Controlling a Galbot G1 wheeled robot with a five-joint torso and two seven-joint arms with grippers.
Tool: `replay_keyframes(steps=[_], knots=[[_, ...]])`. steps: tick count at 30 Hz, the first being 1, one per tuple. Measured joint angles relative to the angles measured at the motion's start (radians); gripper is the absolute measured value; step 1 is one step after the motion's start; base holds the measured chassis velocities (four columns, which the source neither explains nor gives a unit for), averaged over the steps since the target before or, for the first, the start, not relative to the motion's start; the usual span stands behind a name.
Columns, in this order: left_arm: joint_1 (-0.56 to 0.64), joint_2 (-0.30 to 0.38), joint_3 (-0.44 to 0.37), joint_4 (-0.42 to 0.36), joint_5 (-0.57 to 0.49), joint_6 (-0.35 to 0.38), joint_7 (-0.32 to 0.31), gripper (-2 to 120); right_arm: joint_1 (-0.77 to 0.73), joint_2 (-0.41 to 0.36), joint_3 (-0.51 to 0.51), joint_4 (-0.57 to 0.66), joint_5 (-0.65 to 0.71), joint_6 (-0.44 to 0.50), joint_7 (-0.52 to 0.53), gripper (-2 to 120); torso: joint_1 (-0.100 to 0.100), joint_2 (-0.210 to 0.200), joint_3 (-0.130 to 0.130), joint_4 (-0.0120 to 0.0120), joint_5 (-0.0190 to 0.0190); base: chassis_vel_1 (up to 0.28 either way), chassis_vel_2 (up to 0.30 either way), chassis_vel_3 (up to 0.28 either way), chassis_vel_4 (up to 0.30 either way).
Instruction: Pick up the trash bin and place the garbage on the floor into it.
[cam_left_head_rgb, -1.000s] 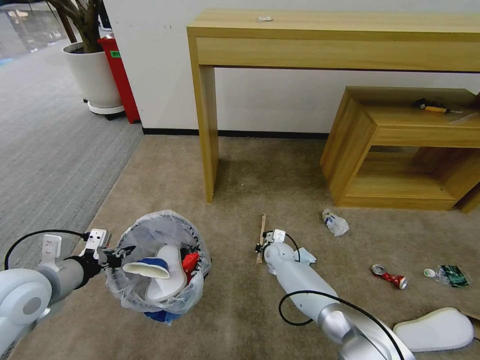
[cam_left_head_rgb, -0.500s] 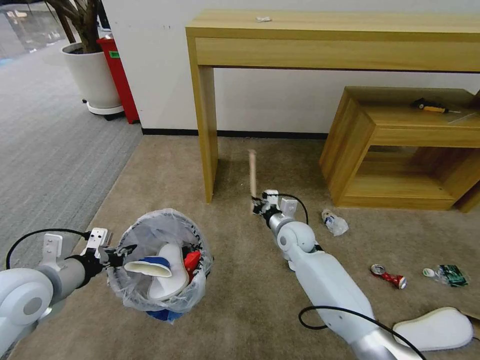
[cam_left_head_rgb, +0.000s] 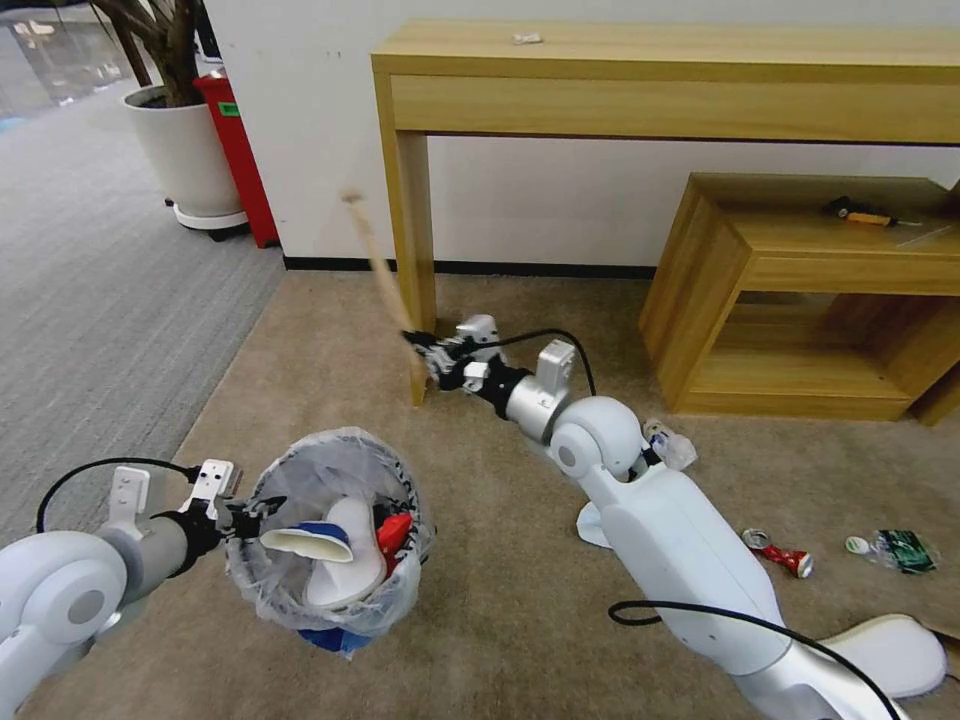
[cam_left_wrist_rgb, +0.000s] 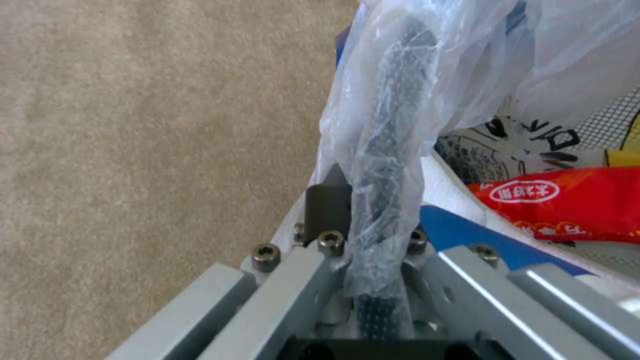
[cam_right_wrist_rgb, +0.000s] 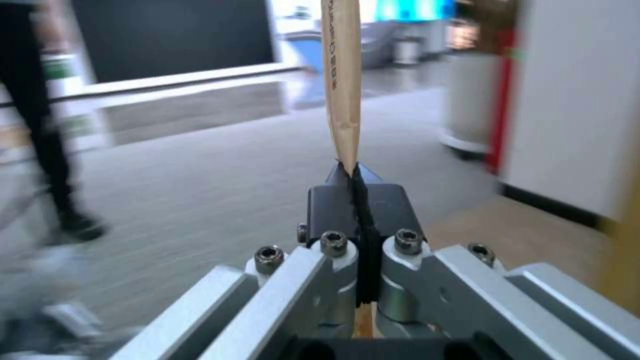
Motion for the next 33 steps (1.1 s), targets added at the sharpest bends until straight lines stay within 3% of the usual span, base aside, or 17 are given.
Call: replay_keyframes(steps=[3,7,22,33], knots=[[-0.015,0.027,0.046,0.001,-0.002,0.0,0.0,0,0.012,-0.006,-0.103,0.019,-0.002,0.019,-0.027,0,0.0,0.0,0.0,0.0001,-0.0001,0.0,0.0,0.0,0.0],[-0.025,0.055,0.071,0.001,-0.008,0.0,0.001,0,0.003,-0.008,-0.162,0.019,-0.029,0.039,-0.039,0,0.0,0.0,0.0,0.0,-0.0001,0.0,0.0,0.0,0.0],[-0.027,0.106,0.031,0.008,-0.059,0.0,0.009,0,-0.079,-0.033,-0.189,0.017,-0.105,0.079,-0.032,0,0.0,0.0,0.0,-0.0001,0.0001,0.0,0.0,0.0,0.0],[-0.022,0.112,0.003,0.01,-0.064,0.0,0.031,0,-0.163,-0.045,-0.172,0.029,-0.136,0.087,-0.003,40,0.0,0.0,0.0,-0.0001,0.0001,0.0,0.0,0.0,0.0]])
